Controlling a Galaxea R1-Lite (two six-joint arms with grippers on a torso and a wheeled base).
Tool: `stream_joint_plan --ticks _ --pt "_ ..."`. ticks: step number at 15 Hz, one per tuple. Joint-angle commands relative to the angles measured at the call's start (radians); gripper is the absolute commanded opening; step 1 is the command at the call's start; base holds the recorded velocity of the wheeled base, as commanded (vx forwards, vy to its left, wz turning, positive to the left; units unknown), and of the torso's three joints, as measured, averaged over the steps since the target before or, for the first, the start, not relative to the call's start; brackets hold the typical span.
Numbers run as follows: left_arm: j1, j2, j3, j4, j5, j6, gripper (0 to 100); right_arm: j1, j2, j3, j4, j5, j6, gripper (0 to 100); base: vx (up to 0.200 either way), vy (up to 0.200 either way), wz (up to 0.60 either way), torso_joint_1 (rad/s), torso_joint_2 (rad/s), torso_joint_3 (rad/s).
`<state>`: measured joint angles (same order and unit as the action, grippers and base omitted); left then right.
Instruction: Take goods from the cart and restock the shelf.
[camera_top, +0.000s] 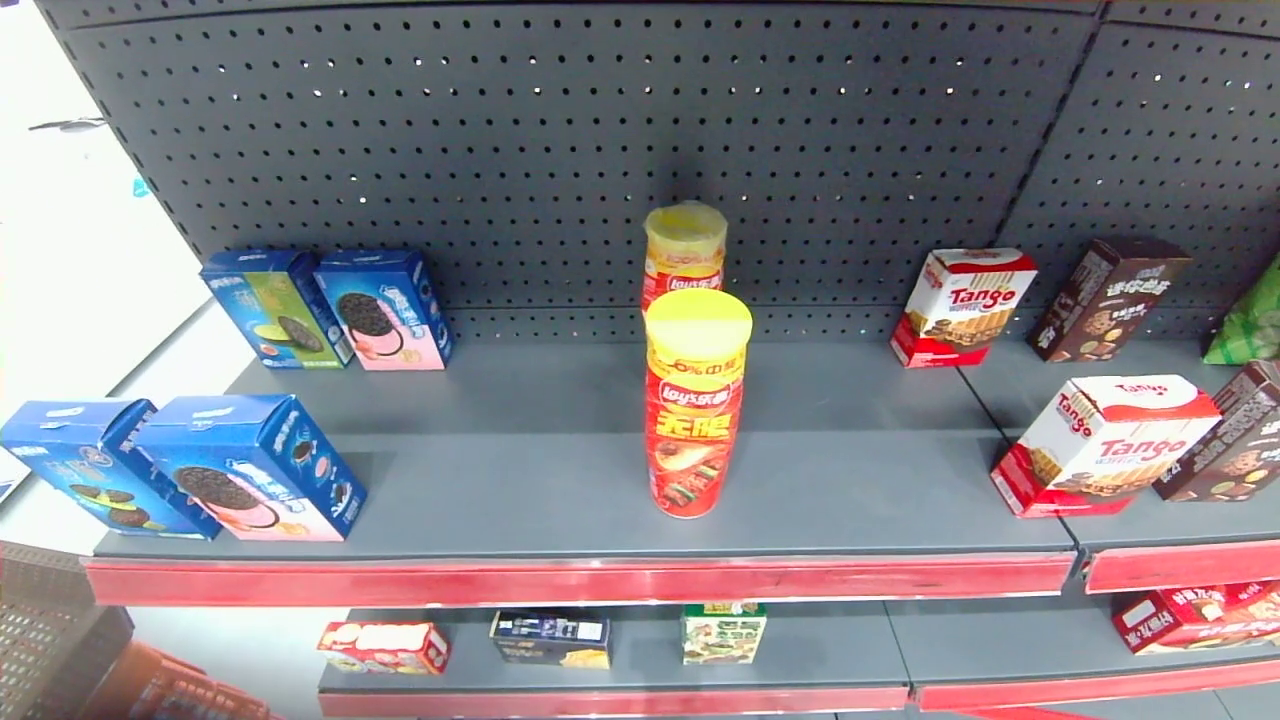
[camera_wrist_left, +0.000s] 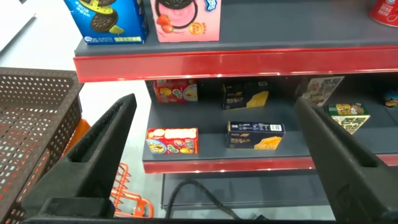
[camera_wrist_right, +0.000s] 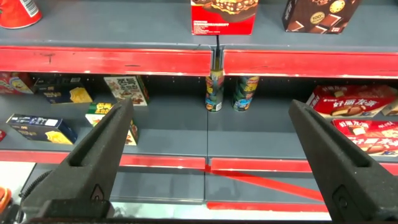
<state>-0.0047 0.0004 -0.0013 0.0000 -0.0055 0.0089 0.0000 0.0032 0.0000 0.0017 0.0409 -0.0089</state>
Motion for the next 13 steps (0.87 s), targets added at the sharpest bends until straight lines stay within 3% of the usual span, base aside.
stream_joint_plan --ticks 1,13 --pt "0.000 0.000 0.000 0.000 0.001 -0.001 100 0.000 0.001 0.000 0.000 0.001 0.000 100 0.000 0.000 0.00 0.000 0.00 0.000" --pt "0.000 0.000 0.001 0.000 0.001 -0.001 100 0.000 0.001 0.000 0.001 0.004 0.000 100 0.000 0.000 0.00 0.000 0.00 0.000"
